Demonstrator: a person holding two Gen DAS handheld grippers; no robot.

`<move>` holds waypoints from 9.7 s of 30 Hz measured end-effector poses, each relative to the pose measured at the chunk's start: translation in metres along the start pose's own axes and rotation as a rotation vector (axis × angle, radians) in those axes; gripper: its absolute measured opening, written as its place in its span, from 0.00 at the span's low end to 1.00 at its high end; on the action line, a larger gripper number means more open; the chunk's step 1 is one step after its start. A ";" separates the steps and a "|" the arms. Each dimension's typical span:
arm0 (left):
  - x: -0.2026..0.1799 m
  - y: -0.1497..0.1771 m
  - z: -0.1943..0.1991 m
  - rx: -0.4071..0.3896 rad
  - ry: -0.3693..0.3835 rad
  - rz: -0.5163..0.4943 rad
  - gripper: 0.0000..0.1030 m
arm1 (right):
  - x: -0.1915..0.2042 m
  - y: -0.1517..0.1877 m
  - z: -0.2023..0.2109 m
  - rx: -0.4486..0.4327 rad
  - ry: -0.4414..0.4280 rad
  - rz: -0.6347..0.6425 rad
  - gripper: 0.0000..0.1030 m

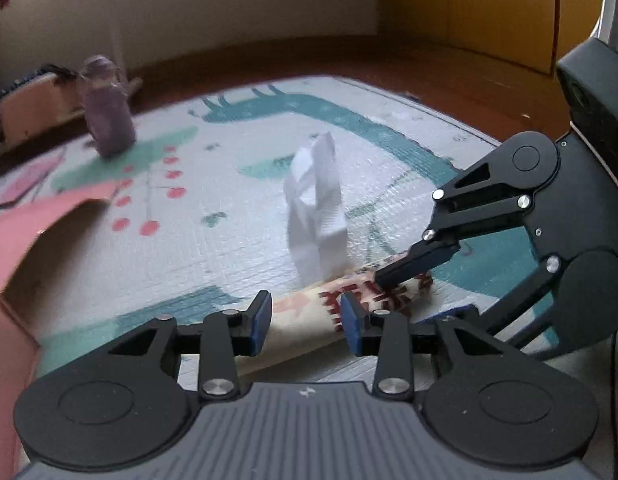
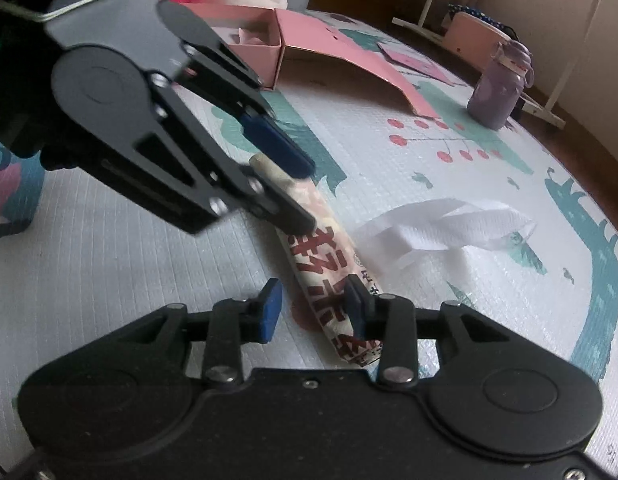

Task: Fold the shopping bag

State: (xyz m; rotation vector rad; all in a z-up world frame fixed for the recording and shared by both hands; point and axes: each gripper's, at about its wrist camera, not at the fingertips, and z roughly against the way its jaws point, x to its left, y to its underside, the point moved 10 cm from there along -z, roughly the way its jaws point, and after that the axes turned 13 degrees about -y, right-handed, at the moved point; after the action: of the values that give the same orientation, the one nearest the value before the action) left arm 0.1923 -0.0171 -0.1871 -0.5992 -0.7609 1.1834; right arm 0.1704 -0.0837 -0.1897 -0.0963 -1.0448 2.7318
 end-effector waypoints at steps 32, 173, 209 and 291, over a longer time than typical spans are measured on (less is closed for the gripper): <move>0.000 -0.018 -0.039 0.283 0.156 0.016 0.61 | 0.032 -0.014 -0.013 0.182 0.288 0.403 0.38; 0.109 0.035 0.077 0.128 -0.054 0.222 0.00 | -0.012 -0.062 0.083 -0.499 -0.081 -0.278 0.16; 0.086 -0.118 0.121 -0.026 0.137 0.155 0.00 | 0.039 -0.088 0.088 -0.458 0.002 0.098 0.13; 0.009 -0.077 0.182 -0.142 -0.023 -0.921 0.01 | 0.044 -0.102 0.118 -0.810 -0.426 -0.320 0.12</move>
State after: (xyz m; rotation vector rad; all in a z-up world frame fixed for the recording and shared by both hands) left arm 0.0957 -0.0257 -0.0151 -0.2784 -0.9923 0.2884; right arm 0.1291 -0.0769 -0.0332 0.4984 -2.0151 1.9318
